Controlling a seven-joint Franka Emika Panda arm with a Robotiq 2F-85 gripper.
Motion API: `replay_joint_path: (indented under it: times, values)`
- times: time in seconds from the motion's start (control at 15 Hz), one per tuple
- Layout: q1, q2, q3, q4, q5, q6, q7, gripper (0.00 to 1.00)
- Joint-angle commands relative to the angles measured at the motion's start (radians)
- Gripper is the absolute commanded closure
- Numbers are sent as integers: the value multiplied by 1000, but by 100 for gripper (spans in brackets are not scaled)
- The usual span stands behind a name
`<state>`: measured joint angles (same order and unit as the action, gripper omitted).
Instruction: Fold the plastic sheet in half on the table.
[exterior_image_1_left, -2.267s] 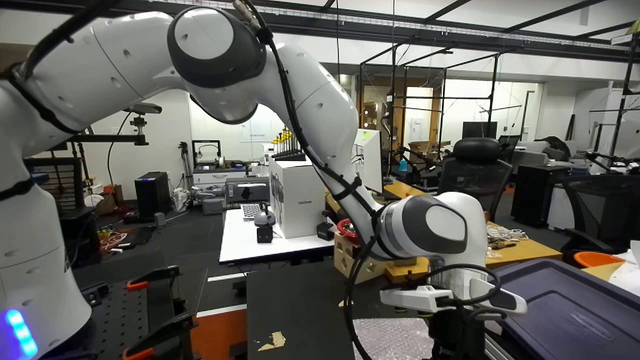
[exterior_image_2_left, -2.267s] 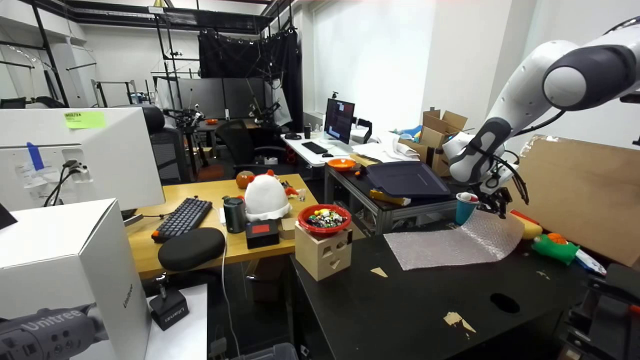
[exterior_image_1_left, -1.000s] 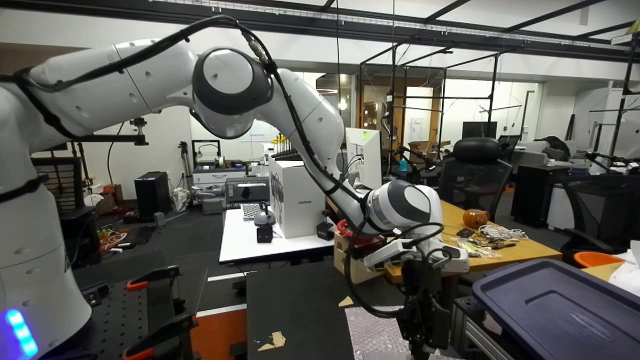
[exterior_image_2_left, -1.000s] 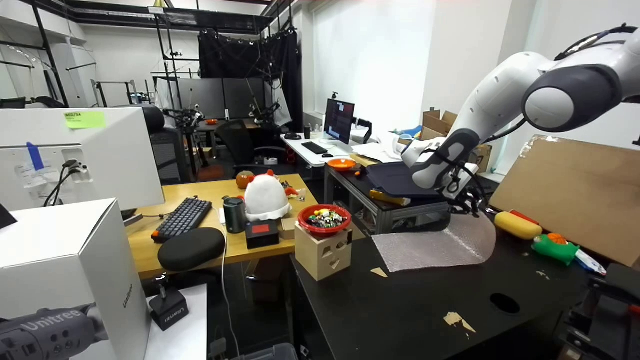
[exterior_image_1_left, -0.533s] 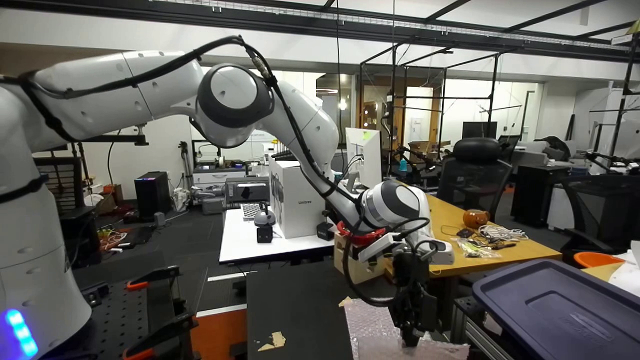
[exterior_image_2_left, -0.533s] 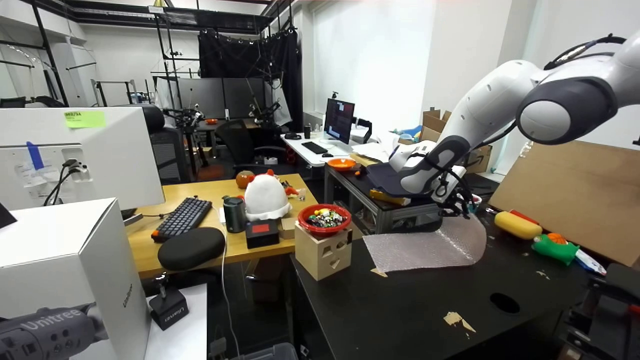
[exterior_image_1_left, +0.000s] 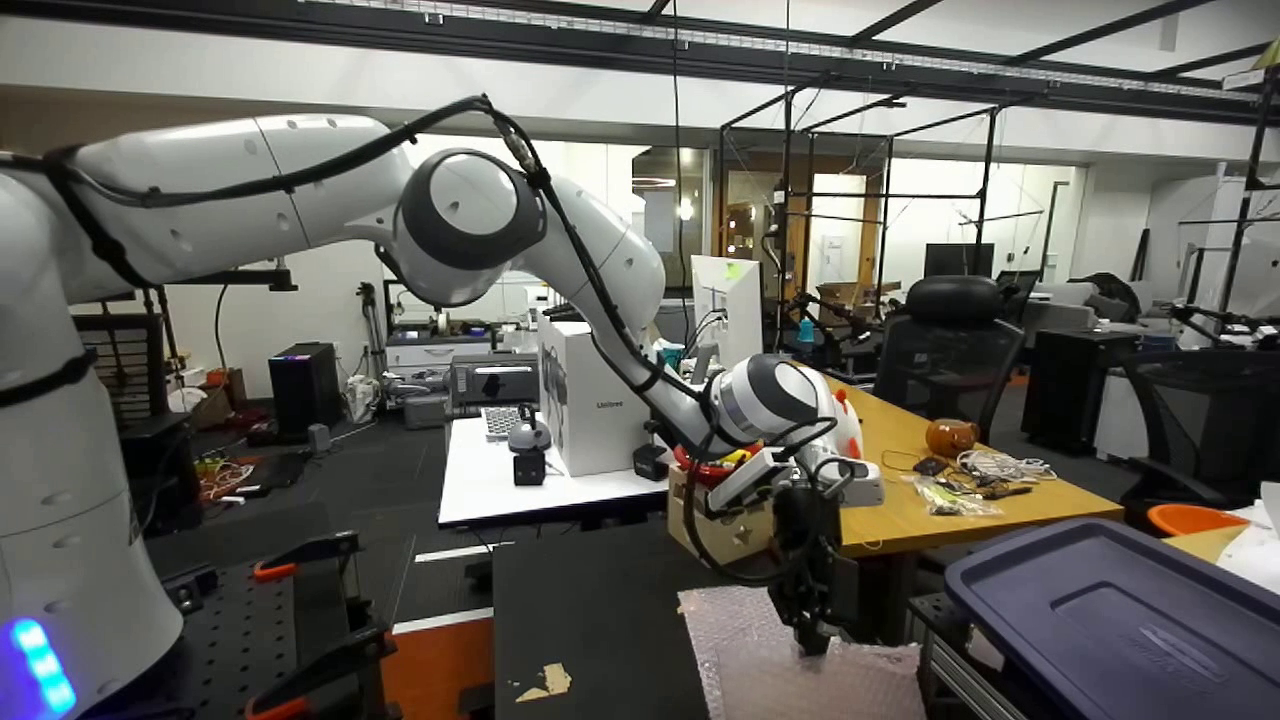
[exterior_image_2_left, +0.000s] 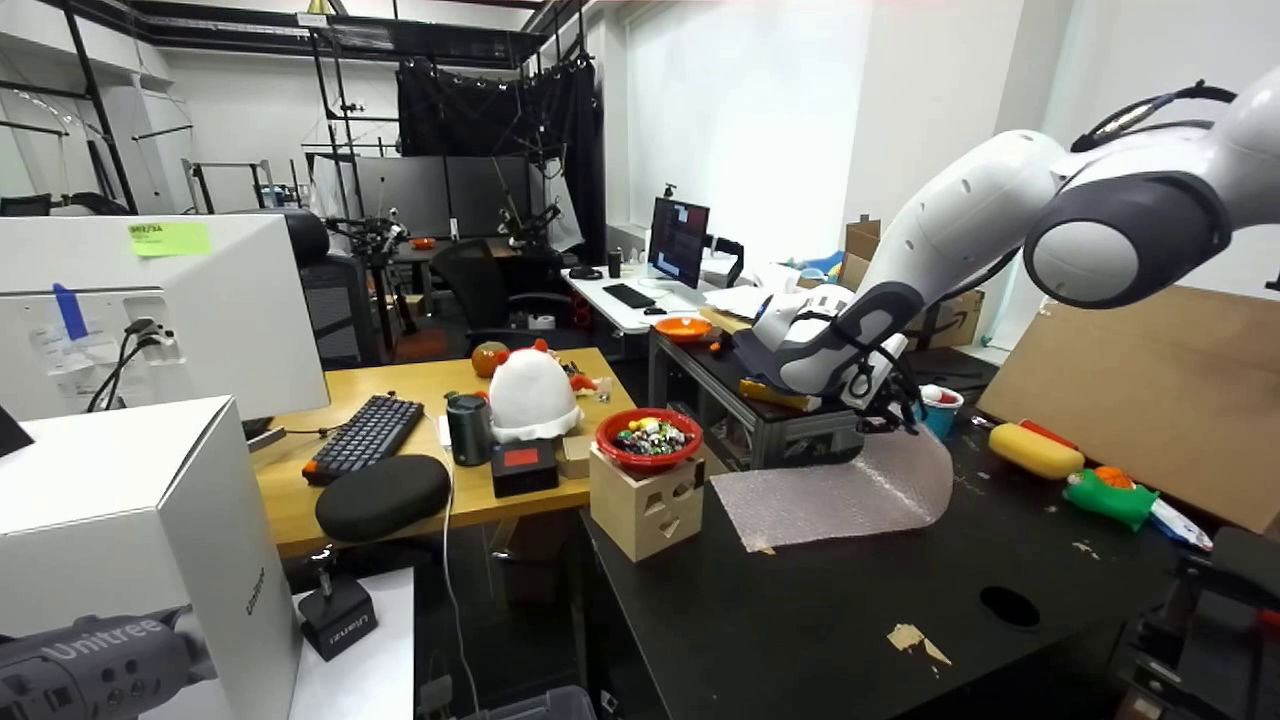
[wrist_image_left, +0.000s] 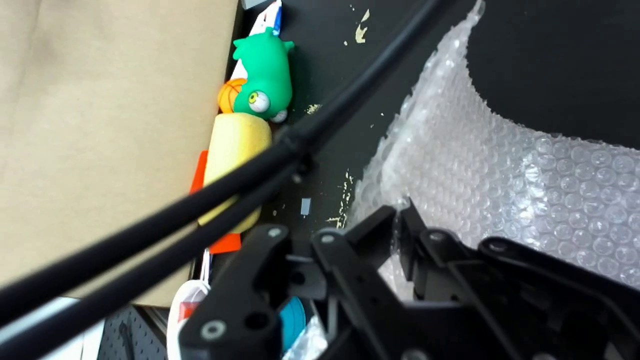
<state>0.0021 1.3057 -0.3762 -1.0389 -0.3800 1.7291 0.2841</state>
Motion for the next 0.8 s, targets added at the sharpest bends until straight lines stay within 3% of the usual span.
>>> replay_joint_path:
  times: [0.0,0.73]
  values:
    - [37,18,-14,27,-12,-34,39,99]
    - [127,-32,-1,-29,1,62,85,99]
